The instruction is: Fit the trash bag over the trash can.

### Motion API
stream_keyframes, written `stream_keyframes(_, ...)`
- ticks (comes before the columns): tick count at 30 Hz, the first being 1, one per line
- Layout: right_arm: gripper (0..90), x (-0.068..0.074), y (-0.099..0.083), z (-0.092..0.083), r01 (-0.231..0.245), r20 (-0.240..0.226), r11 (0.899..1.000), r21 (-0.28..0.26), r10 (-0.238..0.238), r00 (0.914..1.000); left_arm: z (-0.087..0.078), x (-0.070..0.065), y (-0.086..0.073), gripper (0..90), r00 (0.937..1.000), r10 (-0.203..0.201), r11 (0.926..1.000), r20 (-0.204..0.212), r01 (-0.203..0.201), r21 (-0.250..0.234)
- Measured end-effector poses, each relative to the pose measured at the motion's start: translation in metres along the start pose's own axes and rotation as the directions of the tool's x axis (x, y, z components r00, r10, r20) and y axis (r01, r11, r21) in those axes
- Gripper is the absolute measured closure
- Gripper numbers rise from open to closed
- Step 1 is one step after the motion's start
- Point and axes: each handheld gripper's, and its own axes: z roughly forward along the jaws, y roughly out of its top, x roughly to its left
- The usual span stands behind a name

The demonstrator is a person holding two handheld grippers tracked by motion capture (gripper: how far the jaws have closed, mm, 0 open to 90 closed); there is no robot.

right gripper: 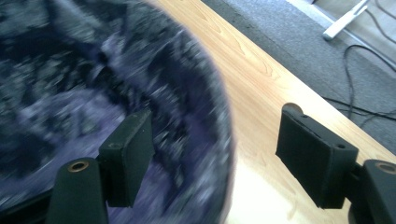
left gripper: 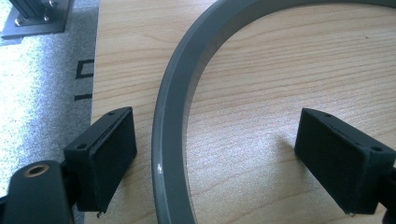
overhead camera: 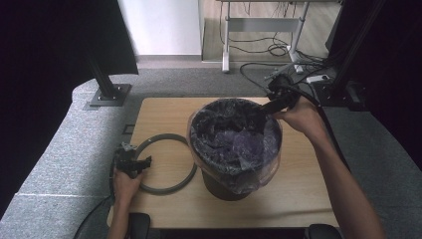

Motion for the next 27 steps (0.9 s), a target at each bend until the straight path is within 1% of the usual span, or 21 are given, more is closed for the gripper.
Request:
stream_keyframes(2,27.2,0.01,-0.007,-0.008,0.001,0.012,1.0,0.0,-0.001,0.9999,0.0,0.0,0.0,12.6,1.0,-0.001,1.0,-0.001,0.001,-0.001)
stream_keyframes(3,27.3,0.014,-0.012,-0.009,-0.003,0.01,1.0,0.004,0.003,1.0,0.0,0.0,0.0,12.7,1.0,-0.003,1.0,-0.002,0.003,-0.001)
stream_keyframes(4,27.5,0.017,-0.016,-0.009,-0.009,0.009,1.0,0.019,0.009,0.9999,0.0,-0.001,0.0,12.7,1.0,-0.003,1.0,-0.003,0.003,-0.001)
stream_keyframes(6,28.1,0.019,-0.026,-0.006,-0.019,0.022,0.999,0.05,0.018,0.9996,0.0,-0.001,0.0,12.7,1.0,-0.005,1.0,-0.004,0.005,-0.001)
stream_keyframes(7,29.6,0.017,-0.032,-0.005,-0.029,0.021,0.998,0.064,0.027,0.9994,0.0,-0.001,0.0,12.7,1.0,-0.005,1.0,-0.004,0.005,-0.001)
stream_keyframes(9,35.9,0.012,-0.042,-0.004,-0.06,0.027,0.994,0.086,0.057,0.998,0.0,-0.001,0.0,12.7,1.0,-0.005,1.0,-0.004,0.005,-0.001)
stream_keyframes(10,42.8,0.009,-0.047,-0.005,-0.07,0.026,0.993,0.095,0.068,0.9974,0.0,-0.001,0.0,12.6,1.0,-0.005,1.0,-0.004,0.005,-0.001)
stream_keyframes(11,47.2,0.005,-0.051,-0.004,-0.081,0.005,0.992,0.1,0.081,0.9967,0.0,-0.001,0.0,12.6,1.0,-0.005,1.0,-0.004,0.005,-0.001)
stream_keyframes(12,57.1,0.002,-0.054,-0.004,-0.105,-0.058,0.99,0.091,0.111,0.9922,0.0,-0.001,0.0,12.6,1.0,-0.005,1.0,-0.004,0.005,-0.001)
stream_keyframes(13,57.1,-0.001,-0.055,-0.002,-0.112,-0.094,0.99,0.087,0.12,0.9884,0.0,-0.001,0.0,12.6,1.0,-0.005,1.0,-0.004,0.005,0.0)
stream_keyframes(14,59.3,-0.002,-0.054,0.0,-0.11,-0.089,0.99,0.09,0.118,0.989,0.0,-0.001,0.0,12.6,1.0,-0.005,1.0,-0.004,0.005,-0.001)
stream_keyframes(16,65.1,-0.005,-0.049,0.006,-0.089,-0.071,0.991,0.098,0.096,0.9929,0.0,-0.001,0.0,12.6,1.0,-0.005,1.0,-0.004,0.005,-0.001)
stream_keyframes(17,68.3,-0.007,-0.045,0.01,-0.071,-0.06,0.992,0.102,0.077,0.9952,0.0,-0.001,0.0,12.6,1.0,-0.005,1.0,-0.004,0.005,-0.001)
stream_keyframes(18,70.9,-0.01,-0.04,0.015,-0.055,-0.059,0.993,0.103,0.061,0.9964,0.0,-0.001,0.0,12.6,1.0,-0.005,1.0,-0.004,0.005,0.0)
stream_keyframes(19,72.8,-0.013,-0.035,0.019,-0.042,-0.075,0.994,0.102,0.05,0.9959,0.0,-0.001,0.0,12.6,1.0,-0.005,1.0,-0.004,0.005,-0.001)
stream_keyframes(20,74.4,-0.017,-0.03,0.025,-0.035,-0.102,0.994,0.1,0.046,0.9937,0.0,-0.001,0.0,12.6,1.0,-0.005,1.0,-0.004,0.005,0.0)
stream_keyframes(21,75.2,-0.019,-0.024,0.03,-0.027,-0.127,0.995,0.098,0.039,0.9911,0.0,-0.001,0.0,12.6,1.0,-0.005,1.0,-0.004,0.005,0.0)
stream_keyframes(23,73.8,-0.018,-0.012,0.041,0.015,-0.162,0.995,0.096,0.0,0.9868,0.0,-0.001,0.0,12.6,1.0,-0.006,1.0,-0.004,0.006,0.0)
stream_keyframes(25,71.7,-0.015,-0.002,0.05,0.054,-0.169,0.994,0.094,-0.038,0.9848,0.0,-0.001,0.0,12.6,1.0,-0.006,1.0,-0.004,0.006,0.0)
stream_keyframes(26,64.8,-0.013,0.003,0.053,0.066,-0.165,0.994,0.092,-0.05,0.9849,0.0,-0.001,0.0,12.6,1.0,-0.006,1.0,-0.004,0.006,-0.001)
stream_keyframes(27,50.9,-0.012,0.007,0.053,0.07,-0.144,0.995,0.075,-0.058,0.9879,0.0,-0.001,0.0,12.6,1.0,-0.005,1.0,-0.004,0.005,-0.001)
